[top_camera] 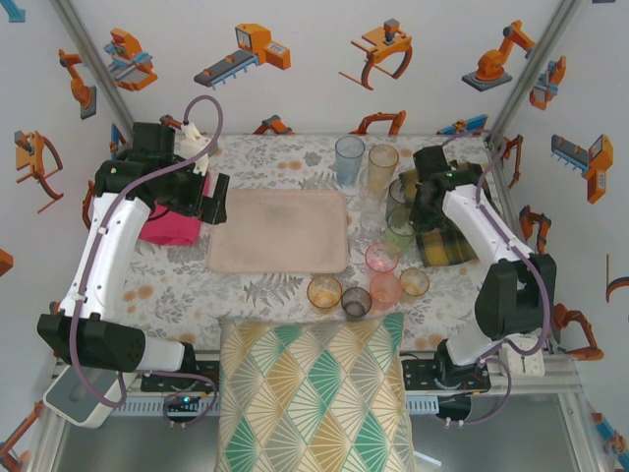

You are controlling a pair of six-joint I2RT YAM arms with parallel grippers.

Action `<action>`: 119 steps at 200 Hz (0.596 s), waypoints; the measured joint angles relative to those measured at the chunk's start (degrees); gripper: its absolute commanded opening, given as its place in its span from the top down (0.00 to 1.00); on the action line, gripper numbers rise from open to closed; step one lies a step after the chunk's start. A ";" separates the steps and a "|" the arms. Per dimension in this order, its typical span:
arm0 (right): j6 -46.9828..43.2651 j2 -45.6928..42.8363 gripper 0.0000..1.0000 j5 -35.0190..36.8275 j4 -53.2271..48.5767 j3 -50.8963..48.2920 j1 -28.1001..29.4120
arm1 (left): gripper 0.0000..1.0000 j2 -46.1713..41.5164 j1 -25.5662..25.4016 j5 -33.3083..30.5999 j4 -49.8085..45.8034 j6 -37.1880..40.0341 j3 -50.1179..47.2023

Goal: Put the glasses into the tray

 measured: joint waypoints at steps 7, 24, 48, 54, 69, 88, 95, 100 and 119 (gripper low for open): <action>-0.09 -0.04 1.00 0.00 -0.13 0.00 -0.09 | 0.03 0.00 0.00 0.00 0.00 0.00 0.00; -0.13 -0.17 1.00 0.00 -0.57 0.00 -0.15 | 0.03 0.00 0.00 0.00 0.00 -0.09 0.00; -0.15 -0.37 1.00 -0.02 -1.16 0.00 -0.20 | 0.03 0.00 0.00 0.00 0.00 -0.17 0.00; -0.13 -0.44 1.00 -0.02 -1.31 0.00 -0.20 | 0.03 0.00 0.00 0.00 0.00 -0.20 0.00; -0.15 -0.79 1.00 -0.02 -1.64 0.00 -0.22 | 0.03 0.00 0.00 0.00 0.00 -0.20 0.00; -0.22 -1.64 1.00 -0.04 -2.40 0.07 -0.37 | 0.03 0.00 0.00 0.00 0.00 -0.24 0.00; -0.33 -1.99 1.00 -0.04 -2.75 0.15 -0.42 | 0.03 0.00 0.00 0.00 0.00 -0.26 0.00; -0.35 -2.21 1.00 -0.04 -3.04 0.31 -0.52 | 0.03 0.00 0.00 0.00 0.00 -0.33 0.00; -0.57 -2.86 1.00 -0.04 -4.02 1.27 -0.66 | 0.03 0.00 0.00 -0.02 0.00 -0.42 0.02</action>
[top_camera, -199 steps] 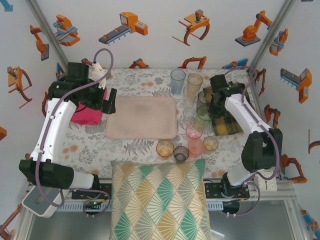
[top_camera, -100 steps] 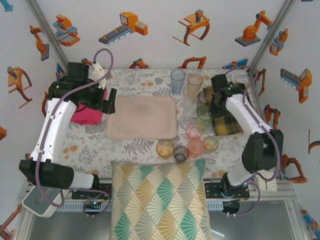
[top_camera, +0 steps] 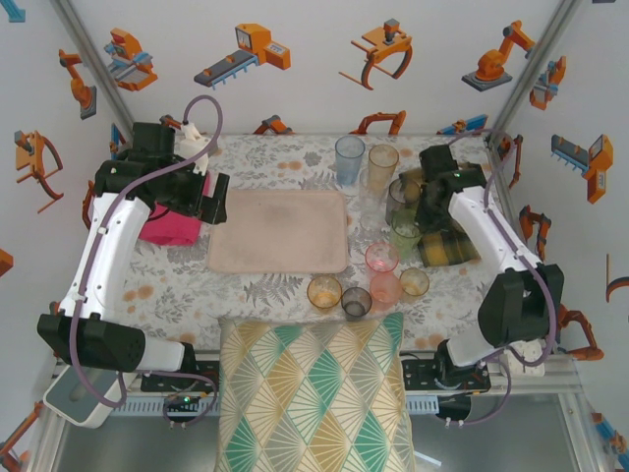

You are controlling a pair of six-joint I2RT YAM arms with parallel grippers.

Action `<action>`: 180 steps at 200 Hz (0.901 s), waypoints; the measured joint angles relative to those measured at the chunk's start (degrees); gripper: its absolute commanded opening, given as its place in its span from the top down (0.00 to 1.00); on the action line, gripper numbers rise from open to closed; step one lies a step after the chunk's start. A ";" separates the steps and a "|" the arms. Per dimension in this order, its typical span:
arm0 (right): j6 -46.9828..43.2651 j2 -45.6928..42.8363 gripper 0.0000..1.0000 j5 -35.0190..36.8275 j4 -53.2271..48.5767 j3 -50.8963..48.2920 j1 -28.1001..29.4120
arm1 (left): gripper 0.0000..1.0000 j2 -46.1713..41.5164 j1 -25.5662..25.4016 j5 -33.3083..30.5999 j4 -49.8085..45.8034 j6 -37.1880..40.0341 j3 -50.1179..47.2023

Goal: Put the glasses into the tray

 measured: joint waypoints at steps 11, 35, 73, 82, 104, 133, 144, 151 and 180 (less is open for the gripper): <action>-0.15 -0.42 1.00 -0.04 -0.37 0.57 -0.09 | 0.03 0.02 0.00 -0.11 0.02 -0.17 0.00; -0.63 -1.51 1.00 0.00 -1.27 1.95 -0.24 | 0.03 0.15 -0.02 -0.79 0.02 -0.76 0.13; -1.11 -3.41 1.00 0.02 -3.93 4.57 -0.50 | 0.03 0.76 -0.02 -1.68 0.24 -1.25 0.79; -1.27 -3.69 1.00 0.04 -4.46 5.33 -0.52 | 0.03 0.76 -0.02 -1.68 0.26 -1.29 0.79; -1.68 -4.63 1.00 0.04 -5.84 6.80 -0.57 | 0.03 0.79 -0.02 -1.77 0.26 -1.68 0.90; -2.34 -5.90 1.00 0.20 -8.59 8.50 -0.57 | 0.03 0.79 -0.02 -1.90 0.37 -2.14 0.92; -2.54 -6.21 1.00 0.26 -9.73 9.44 -0.57 | 0.03 0.79 -0.04 -1.90 0.39 -2.23 0.92; -2.58 -6.47 1.00 0.26 -10.14 9.88 -0.57 | 0.03 0.79 -0.07 -1.88 0.39 -2.29 0.92; -2.95 -7.10 1.00 0.00 -12.50 11.76 -0.57 | 0.03 0.79 -0.07 -1.90 0.44 -2.36 0.92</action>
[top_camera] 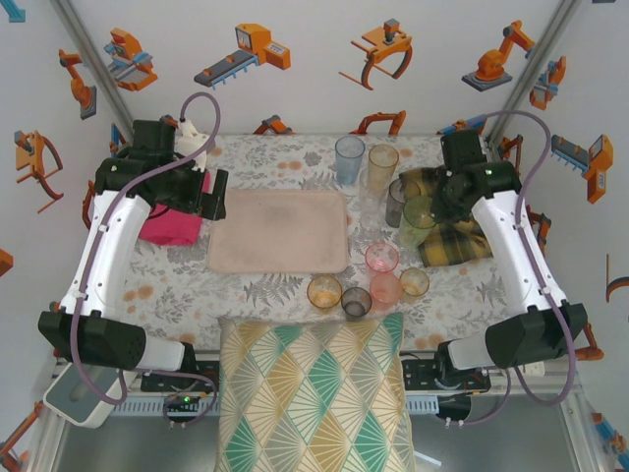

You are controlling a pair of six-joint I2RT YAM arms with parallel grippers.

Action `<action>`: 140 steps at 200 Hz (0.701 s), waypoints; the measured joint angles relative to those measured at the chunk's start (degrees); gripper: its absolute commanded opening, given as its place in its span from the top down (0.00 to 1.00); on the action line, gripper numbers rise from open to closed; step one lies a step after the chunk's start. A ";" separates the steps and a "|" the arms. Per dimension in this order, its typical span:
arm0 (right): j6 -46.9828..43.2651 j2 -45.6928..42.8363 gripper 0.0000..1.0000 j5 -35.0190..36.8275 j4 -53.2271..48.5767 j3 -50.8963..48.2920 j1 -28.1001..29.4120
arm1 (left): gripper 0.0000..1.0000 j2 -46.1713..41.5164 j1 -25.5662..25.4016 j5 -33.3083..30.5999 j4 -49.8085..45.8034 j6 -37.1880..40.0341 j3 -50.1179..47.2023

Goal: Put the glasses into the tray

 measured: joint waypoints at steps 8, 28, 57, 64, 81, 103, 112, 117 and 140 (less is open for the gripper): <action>-0.11 -0.02 1.00 -0.22 -0.83 0.83 0.02 | 0.03 0.00 0.00 0.00 -0.02 0.00 0.00; -0.44 -0.07 1.00 -0.96 -2.29 3.23 0.20 | 0.03 0.00 0.00 0.00 0.00 -0.04 0.00; -0.46 0.33 1.00 -0.92 -4.76 8.17 2.84 | 0.03 0.00 0.00 -0.02 0.02 -0.22 0.00; -0.48 0.79 1.00 -0.81 -5.35 9.94 4.17 | 0.03 0.00 0.00 -0.04 0.02 -0.22 0.00; -0.46 2.95 1.00 -0.59 -6.45 14.73 7.82 | 0.03 -0.02 0.00 -0.28 0.04 -0.33 0.02; -0.44 7.50 1.00 -0.24 -7.32 21.53 12.63 | 0.03 -0.04 0.02 -0.66 0.13 -0.48 0.02; -0.44 9.64 1.00 -0.22 -7.32 24.11 14.27 | 0.03 -0.13 0.02 -0.87 0.24 -0.61 0.02; -0.44 10.88 1.00 -0.20 -7.30 25.49 15.15 | 0.03 -0.22 0.04 -0.90 0.31 -0.63 0.02; -0.42 16.76 1.00 -0.57 -6.84 30.82 17.94 | 0.03 -0.98 0.37 -1.09 0.72 -0.92 0.00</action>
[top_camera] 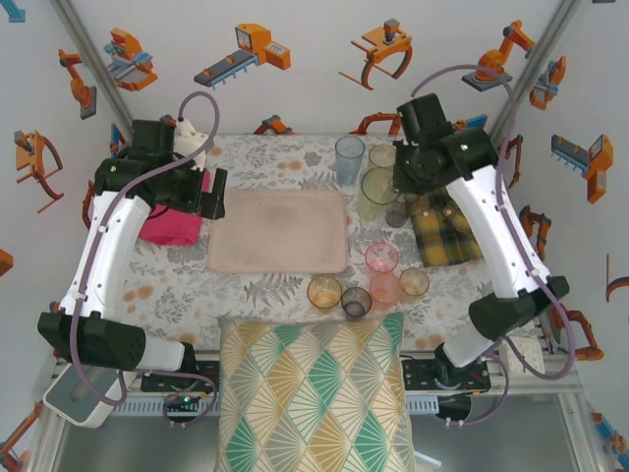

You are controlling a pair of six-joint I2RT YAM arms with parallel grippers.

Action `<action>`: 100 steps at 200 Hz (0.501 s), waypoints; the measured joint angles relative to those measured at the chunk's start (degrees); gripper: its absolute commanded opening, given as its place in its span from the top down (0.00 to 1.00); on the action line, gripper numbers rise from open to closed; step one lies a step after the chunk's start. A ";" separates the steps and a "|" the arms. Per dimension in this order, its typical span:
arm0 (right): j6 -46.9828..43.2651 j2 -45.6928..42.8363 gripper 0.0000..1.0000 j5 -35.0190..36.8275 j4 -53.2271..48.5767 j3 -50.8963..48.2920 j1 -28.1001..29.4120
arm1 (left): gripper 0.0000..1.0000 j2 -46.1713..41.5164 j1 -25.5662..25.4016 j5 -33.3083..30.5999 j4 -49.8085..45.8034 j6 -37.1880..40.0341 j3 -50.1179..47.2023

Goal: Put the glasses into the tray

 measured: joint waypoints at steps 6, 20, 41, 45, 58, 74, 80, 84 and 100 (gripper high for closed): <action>0.00 1.49 1.00 -0.13 0.11 1.18 0.48 | 0.03 -0.31 0.20 -0.04 0.15 -0.13 -0.02; 0.00 4.83 1.00 -0.35 0.90 3.48 1.27 | 0.03 -0.92 0.92 0.00 0.33 -0.37 -0.04; 0.00 9.86 1.00 -0.68 2.23 6.34 1.81 | 0.03 -1.79 2.38 0.11 0.70 -0.74 -0.33; 0.00 10.82 1.00 -0.68 2.45 6.91 1.88 | 0.03 -1.92 2.67 0.17 0.72 -0.83 -0.37; 0.00 13.70 1.00 -0.66 3.56 8.22 1.97 | 0.03 -2.19 3.58 0.46 0.85 -1.16 -0.57; -0.02 16.85 1.00 -0.55 4.85 9.31 1.99 | 0.03 -2.43 4.59 1.03 0.96 -1.60 -0.79; -0.02 17.86 1.00 -0.46 5.33 9.49 2.01 | 0.03 -2.49 4.92 1.27 0.98 -1.70 -0.83; -0.02 18.62 1.00 -0.42 5.66 9.68 2.01 | 0.03 -2.54 5.09 1.42 1.01 -1.77 -0.87; -0.04 20.92 1.00 -0.09 6.91 9.97 2.03 | 0.03 -2.89 5.77 1.81 1.18 -2.03 -1.42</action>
